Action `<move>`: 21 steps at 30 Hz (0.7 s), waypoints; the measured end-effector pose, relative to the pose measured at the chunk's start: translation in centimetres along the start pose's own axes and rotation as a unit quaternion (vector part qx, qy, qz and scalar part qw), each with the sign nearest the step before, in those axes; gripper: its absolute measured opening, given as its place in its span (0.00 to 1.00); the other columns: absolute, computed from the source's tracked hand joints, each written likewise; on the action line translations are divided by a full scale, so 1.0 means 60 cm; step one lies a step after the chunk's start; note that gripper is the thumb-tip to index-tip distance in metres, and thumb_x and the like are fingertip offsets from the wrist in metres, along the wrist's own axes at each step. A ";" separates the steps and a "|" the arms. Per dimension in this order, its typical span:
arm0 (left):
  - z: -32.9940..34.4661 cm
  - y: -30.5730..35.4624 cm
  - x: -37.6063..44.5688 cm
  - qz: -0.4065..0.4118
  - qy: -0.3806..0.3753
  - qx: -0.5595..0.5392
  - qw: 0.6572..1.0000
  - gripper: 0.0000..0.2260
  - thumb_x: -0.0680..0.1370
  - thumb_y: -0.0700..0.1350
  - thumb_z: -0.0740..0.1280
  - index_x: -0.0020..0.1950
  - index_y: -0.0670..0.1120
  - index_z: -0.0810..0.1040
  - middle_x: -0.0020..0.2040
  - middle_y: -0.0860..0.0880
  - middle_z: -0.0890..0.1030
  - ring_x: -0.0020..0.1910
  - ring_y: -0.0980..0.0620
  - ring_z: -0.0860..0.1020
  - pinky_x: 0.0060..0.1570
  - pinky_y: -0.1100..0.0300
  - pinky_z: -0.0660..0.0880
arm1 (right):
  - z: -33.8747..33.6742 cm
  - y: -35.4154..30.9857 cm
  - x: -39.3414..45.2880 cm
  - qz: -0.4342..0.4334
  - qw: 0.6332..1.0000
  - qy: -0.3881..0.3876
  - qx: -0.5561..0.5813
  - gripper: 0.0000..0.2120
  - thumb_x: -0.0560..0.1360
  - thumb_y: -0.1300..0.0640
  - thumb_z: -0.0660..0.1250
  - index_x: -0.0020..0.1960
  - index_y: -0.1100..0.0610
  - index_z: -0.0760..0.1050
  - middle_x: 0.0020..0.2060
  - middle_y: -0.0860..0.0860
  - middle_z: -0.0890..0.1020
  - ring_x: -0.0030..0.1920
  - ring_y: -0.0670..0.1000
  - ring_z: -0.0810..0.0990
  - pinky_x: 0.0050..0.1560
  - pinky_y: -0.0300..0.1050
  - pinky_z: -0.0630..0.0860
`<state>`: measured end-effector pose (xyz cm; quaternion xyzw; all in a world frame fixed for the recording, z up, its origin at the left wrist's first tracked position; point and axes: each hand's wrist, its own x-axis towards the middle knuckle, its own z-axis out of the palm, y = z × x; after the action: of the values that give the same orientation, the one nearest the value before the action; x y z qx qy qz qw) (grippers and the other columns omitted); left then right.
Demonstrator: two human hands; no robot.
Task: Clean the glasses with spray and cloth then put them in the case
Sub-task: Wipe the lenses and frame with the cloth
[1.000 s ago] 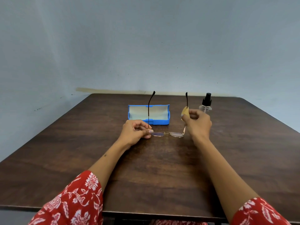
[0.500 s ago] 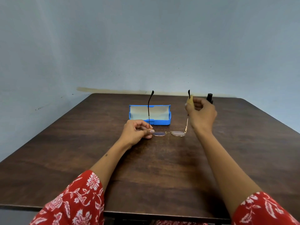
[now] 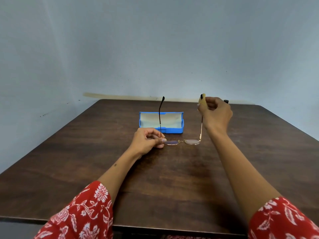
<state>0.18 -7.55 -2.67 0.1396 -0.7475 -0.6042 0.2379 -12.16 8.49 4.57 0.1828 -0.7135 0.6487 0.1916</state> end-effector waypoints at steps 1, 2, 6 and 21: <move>0.000 0.000 -0.001 0.001 0.001 -0.002 1.000 0.05 0.68 0.33 0.74 0.39 0.42 0.81 0.31 0.46 0.83 0.32 0.50 0.82 0.40 0.60 0.81 | 0.001 0.004 -0.004 0.001 1.000 -0.002 -0.004 0.08 0.71 0.56 0.70 0.49 0.58 0.81 0.40 0.49 0.84 0.41 0.45 0.80 0.45 0.32 0.73; 0.000 0.001 -0.002 0.002 0.002 -0.005 1.000 0.05 0.68 0.33 0.74 0.38 0.41 0.81 0.31 0.46 0.83 0.32 0.50 0.82 0.39 0.61 0.81 | 0.002 0.012 -0.008 0.008 1.000 -0.002 -0.010 0.08 0.71 0.57 0.70 0.49 0.58 0.81 0.40 0.49 0.83 0.41 0.44 0.80 0.43 0.29 0.72; 0.003 0.003 -0.003 0.004 0.003 -0.014 1.000 0.05 0.68 0.32 0.74 0.38 0.40 0.81 0.32 0.45 0.82 0.31 0.51 0.81 0.37 0.63 0.80 | 0.001 0.045 -0.028 0.039 0.998 0.011 -0.038 0.08 0.73 0.54 0.69 0.46 0.58 0.81 0.38 0.50 0.83 0.38 0.43 0.78 0.36 0.19 0.64; 0.000 0.007 -0.006 0.007 0.001 -0.006 1.000 0.04 0.68 0.32 0.74 0.40 0.38 0.80 0.32 0.43 0.82 0.30 0.52 0.81 0.37 0.64 0.80 | 0.006 0.034 -0.020 0.009 0.998 0.023 -0.052 0.07 0.70 0.58 0.69 0.48 0.57 0.81 0.37 0.47 0.81 0.41 0.46 0.79 0.43 0.32 0.68</move>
<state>0.51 -7.24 -2.30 0.1340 -0.7444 -0.6072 0.2436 -12.21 8.32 2.17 0.1514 -0.7435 0.6162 0.2113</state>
